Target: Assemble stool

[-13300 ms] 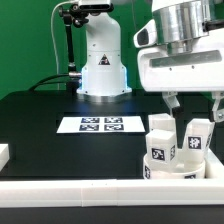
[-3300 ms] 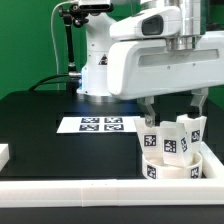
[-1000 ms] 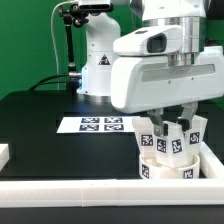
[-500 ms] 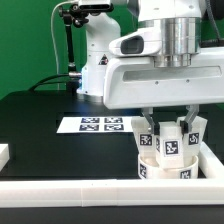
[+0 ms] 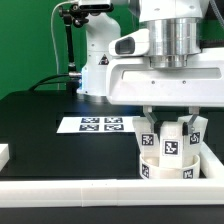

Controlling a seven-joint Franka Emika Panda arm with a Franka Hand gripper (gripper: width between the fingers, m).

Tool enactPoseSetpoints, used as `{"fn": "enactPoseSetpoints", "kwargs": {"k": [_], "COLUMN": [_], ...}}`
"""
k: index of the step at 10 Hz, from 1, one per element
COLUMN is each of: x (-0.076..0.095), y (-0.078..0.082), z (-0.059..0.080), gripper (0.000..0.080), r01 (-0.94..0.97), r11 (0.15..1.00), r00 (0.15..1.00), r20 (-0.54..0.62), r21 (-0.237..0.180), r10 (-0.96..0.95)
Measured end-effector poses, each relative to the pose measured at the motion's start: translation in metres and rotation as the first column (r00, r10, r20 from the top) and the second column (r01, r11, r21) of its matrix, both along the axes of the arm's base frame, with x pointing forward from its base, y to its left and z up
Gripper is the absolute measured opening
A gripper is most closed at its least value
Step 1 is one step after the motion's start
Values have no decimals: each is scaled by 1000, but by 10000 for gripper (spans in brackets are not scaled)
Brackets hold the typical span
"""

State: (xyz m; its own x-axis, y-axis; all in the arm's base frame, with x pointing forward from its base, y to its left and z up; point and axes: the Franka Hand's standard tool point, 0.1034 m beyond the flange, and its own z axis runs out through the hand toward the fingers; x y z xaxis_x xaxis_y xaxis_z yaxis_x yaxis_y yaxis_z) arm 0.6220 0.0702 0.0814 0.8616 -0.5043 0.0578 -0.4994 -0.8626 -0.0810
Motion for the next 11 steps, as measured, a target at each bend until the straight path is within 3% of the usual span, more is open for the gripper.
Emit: {"fn": "enactPoseSetpoints", "kwargs": {"k": [5,8,11], "x": [0,1,0], "y": [2,2,10], "z": [0,-1,-2], "gripper": [338,340,340], "r01": [284,497,758], "r11": [958,863,640], "r00": [959,868,652], "r20": [-16,-38,-97], "r21": [28,90,125], "r10": [-284,-496,-752]}}
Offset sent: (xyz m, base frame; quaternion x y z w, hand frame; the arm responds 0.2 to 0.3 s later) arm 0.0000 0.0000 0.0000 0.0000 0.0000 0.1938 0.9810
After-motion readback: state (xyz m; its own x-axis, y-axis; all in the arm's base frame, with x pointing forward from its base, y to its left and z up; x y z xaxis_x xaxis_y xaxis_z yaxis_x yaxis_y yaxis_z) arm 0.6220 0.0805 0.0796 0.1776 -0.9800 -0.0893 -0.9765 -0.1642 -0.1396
